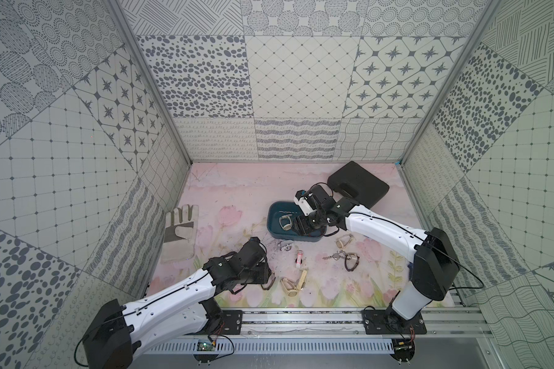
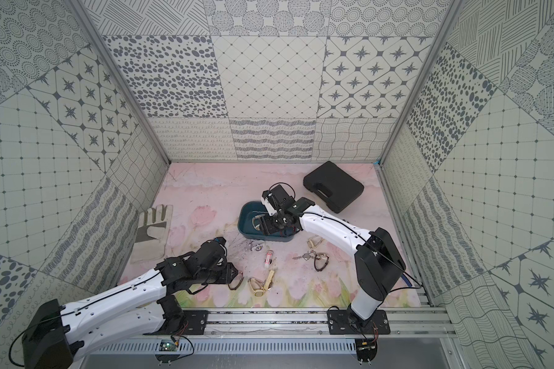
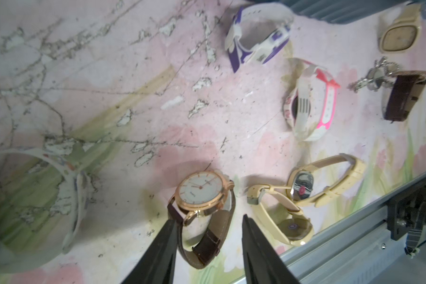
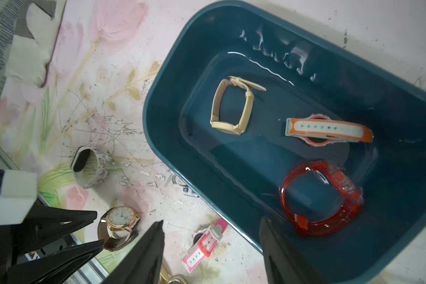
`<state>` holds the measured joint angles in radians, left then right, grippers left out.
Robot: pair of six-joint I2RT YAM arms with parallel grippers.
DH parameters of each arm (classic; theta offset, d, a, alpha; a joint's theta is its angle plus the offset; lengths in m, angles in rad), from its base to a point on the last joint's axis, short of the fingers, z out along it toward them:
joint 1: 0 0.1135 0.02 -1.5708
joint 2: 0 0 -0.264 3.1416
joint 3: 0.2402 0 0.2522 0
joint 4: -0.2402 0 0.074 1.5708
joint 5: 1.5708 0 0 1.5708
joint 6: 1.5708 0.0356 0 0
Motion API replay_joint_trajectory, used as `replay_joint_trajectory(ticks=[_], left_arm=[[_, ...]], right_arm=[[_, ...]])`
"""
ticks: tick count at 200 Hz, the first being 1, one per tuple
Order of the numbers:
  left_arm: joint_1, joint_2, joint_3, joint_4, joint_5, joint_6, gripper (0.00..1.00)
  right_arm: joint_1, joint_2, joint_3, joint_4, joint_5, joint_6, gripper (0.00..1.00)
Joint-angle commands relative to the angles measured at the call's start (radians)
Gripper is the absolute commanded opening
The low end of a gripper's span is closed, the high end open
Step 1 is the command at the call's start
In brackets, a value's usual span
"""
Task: Put the watch into the storage box
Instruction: Pick up the watch at the center of the board.
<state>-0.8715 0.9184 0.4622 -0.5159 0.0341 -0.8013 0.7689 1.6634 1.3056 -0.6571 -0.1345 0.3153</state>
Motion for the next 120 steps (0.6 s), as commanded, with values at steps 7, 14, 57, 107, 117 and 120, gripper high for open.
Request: replay_joint_trajectory(ticks=[7,14,57,107,117,120], left_arm=[[-0.049,0.062,-0.031,0.003,-0.057,-0.102,0.47],[-0.052,0.068,-0.037,0.018,-0.057,-0.105,0.46],[-0.053,0.075,-0.055,0.01,-0.075,-0.114,0.39],[-0.053,0.101,-0.058,0.031,-0.071,-0.101,0.15],[-0.052,0.101,-0.049,0.028,-0.075,-0.093,0.07],[-0.052,0.101,-0.047,0.03,-0.075,-0.091,0.04]], right_arm=[[0.0,-0.022,-0.006,0.069,-0.014,0.02,0.66],[-0.001,-0.022,-0.008,0.071,-0.015,0.02,0.66],[-0.001,-0.025,-0.021,0.071,-0.015,0.015,0.66],[-0.002,-0.014,-0.028,0.08,-0.006,0.009,0.66],[-0.002,-0.011,-0.029,0.081,-0.008,0.01,0.66],[-0.002,-0.012,-0.031,0.083,-0.008,0.01,0.66]])
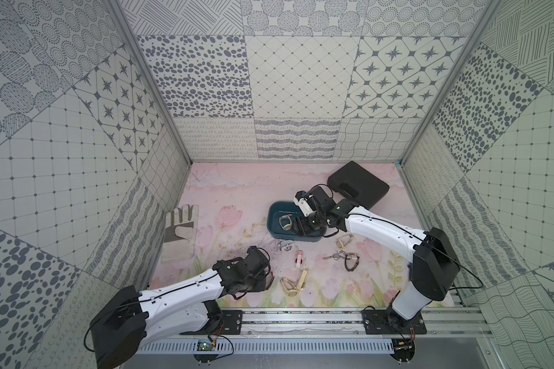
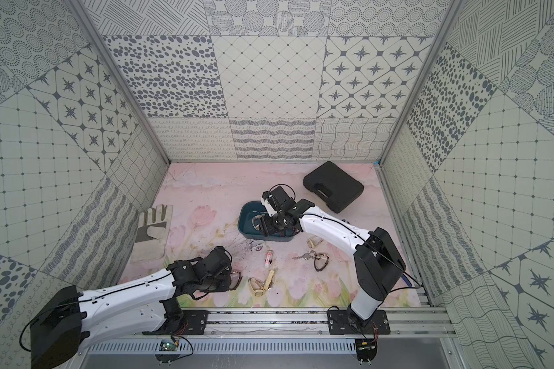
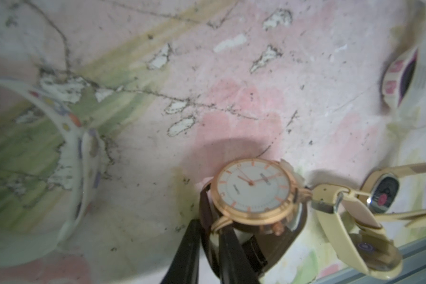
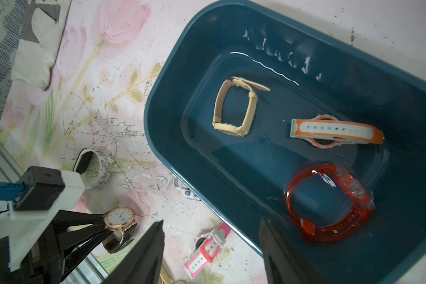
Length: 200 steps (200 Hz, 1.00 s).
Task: Put the watch into the storage box
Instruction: Pick up the watch at the center of the board.
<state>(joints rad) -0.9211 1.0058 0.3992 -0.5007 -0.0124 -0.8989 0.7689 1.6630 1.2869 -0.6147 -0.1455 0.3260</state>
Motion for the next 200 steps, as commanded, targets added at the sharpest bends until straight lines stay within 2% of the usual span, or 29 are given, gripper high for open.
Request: replay_joint_trajectory(ticks=[1,5,49,78,102,145,176,200], left_arm=[[-0.003,0.014,0.018,0.016,-0.029,0.008,0.03],[-0.002,0.013,0.021,0.015,-0.029,0.012,0.0],[0.018,0.007,0.073,0.025,0.027,0.069,0.0],[0.085,-0.01,0.178,-0.023,0.086,0.154,0.0],[0.175,0.023,0.305,-0.061,0.127,0.255,0.0],[0.284,0.307,0.603,-0.05,0.219,0.416,0.0],[0.308,0.567,0.86,-0.09,0.249,0.5,0.0],[0.308,0.729,1.009,-0.113,0.251,0.535,0.0]], right_arm=[[-0.001,-0.011,-0.013,0.041,0.003,-0.001,0.66],[-0.001,-0.011,-0.015,0.042,0.002,0.001,0.66],[-0.012,-0.037,-0.062,0.058,-0.001,0.001,0.66],[-0.048,-0.085,-0.103,0.056,-0.004,0.002,0.66],[-0.096,-0.147,-0.139,0.053,-0.003,0.0,0.66],[-0.158,-0.205,-0.186,0.061,-0.014,-0.006,0.66],[-0.173,-0.199,-0.203,0.075,-0.028,-0.012,0.66],[-0.191,-0.212,-0.227,0.092,-0.04,-0.009,0.67]])
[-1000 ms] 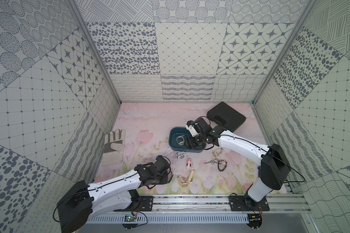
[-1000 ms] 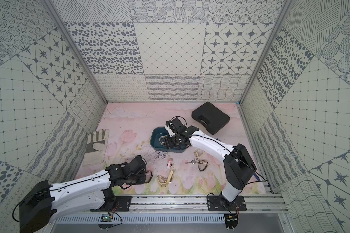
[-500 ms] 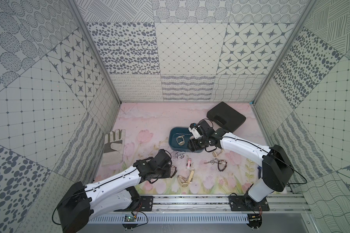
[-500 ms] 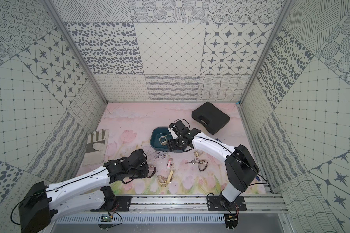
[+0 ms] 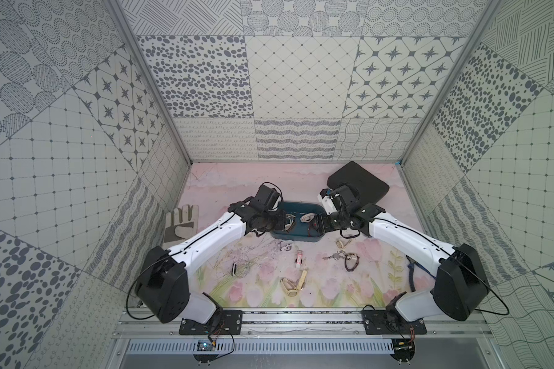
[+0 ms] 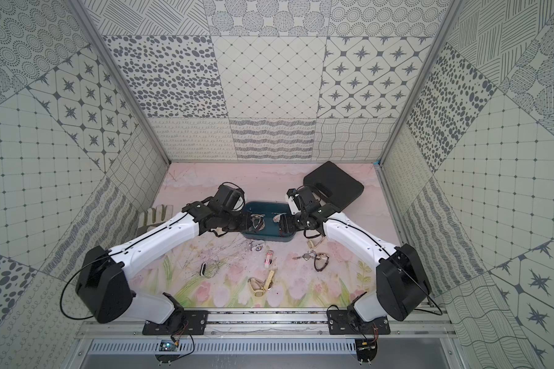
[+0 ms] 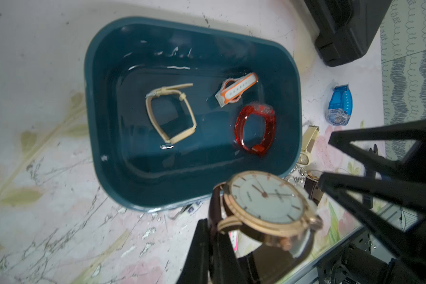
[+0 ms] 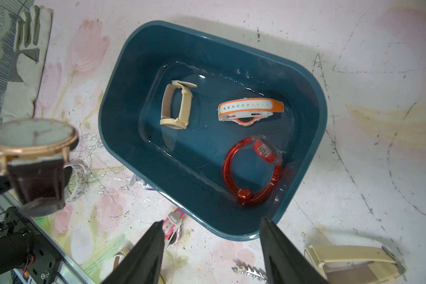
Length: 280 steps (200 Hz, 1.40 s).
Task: Put the watch into the storage box
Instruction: Pick up the watch at the center of the board, then place the watch in the storage box.
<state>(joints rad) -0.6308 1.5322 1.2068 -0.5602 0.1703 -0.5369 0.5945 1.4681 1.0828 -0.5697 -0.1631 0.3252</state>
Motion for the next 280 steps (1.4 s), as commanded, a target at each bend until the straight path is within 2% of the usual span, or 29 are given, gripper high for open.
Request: replay_joint_trajectory(ticks=[1,40,69,194,280], left_arm=[[0.018,0.208,0.205,-0.054,0.069,0.175,0.0],[0.004,0.393,0.354,-0.107,0.07,0.206,0.0],[-0.009,0.449,0.36,-0.116,0.055,0.22,0.0],[-0.035,0.493,0.3,-0.153,-0.046,0.265,0.0],[-0.048,0.544,0.329,-0.202,-0.118,0.3,0.0]], right_arm=[[-0.018,-0.018,-0.025,0.048,-0.022,-0.007,0.66],[-0.05,-0.055,-0.067,0.054,-0.035,-0.012,0.66],[-0.073,-0.082,-0.087,0.05,-0.04,-0.015,0.66],[-0.085,-0.095,-0.105,0.057,-0.052,-0.017,0.67],[-0.085,-0.084,-0.103,0.06,-0.059,-0.016,0.66]])
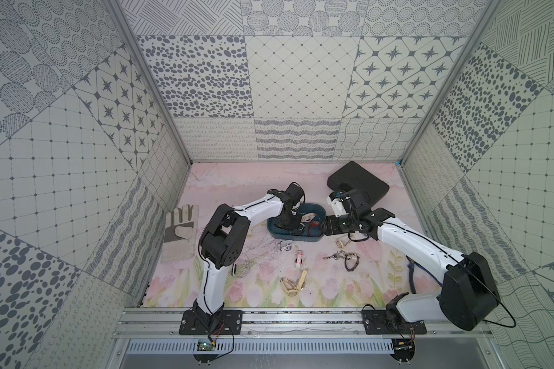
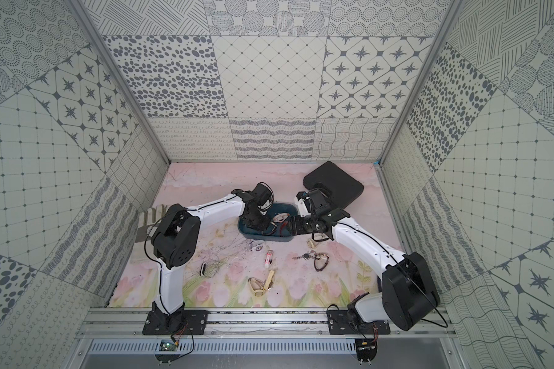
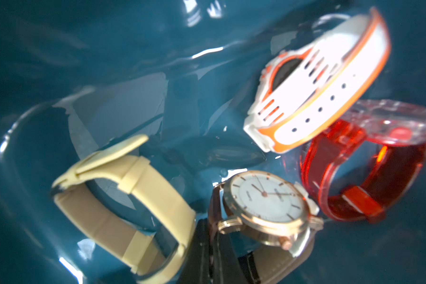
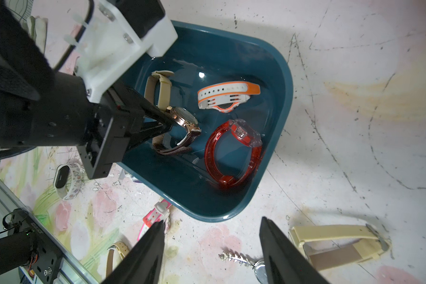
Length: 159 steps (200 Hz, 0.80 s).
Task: Put the watch into the storage box
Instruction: Place the watch in the storage box.
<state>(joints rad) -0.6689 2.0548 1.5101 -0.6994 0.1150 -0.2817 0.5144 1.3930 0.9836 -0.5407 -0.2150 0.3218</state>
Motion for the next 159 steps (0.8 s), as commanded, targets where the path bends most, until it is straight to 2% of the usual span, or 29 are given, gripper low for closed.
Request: replay_joint_trajectory(ticks=[1,31,47,73,122,159], left_arm=[[-0.009,0.021,0.025,-0.064,-0.064,0.046,0.0],[-0.011,0.03,0.035,-0.078,-0.075,0.052,0.0],[-0.013,0.033,0.033,-0.072,-0.081,0.051,0.23],[-0.017,0.022,0.026,-0.059,-0.081,0.04,0.37],[-0.024,-0.108,-0.01,-0.015,-0.063,0.004,0.47],[-0.026,-0.311,-0.082,0.003,-0.069,-0.046,0.49]], right_arm=[[-0.005,-0.009,-0.004,0.031,-0.007,-0.013,0.66],[-0.006,-0.018,-0.01,0.036,-0.003,-0.013,0.66],[-0.005,-0.017,-0.011,0.033,-0.006,-0.015,0.66],[-0.005,-0.024,-0.018,0.036,-0.004,-0.015,0.67],[-0.005,-0.047,-0.024,0.034,-0.004,-0.012,0.67],[-0.005,-0.073,-0.034,0.033,-0.009,-0.008,0.67]])
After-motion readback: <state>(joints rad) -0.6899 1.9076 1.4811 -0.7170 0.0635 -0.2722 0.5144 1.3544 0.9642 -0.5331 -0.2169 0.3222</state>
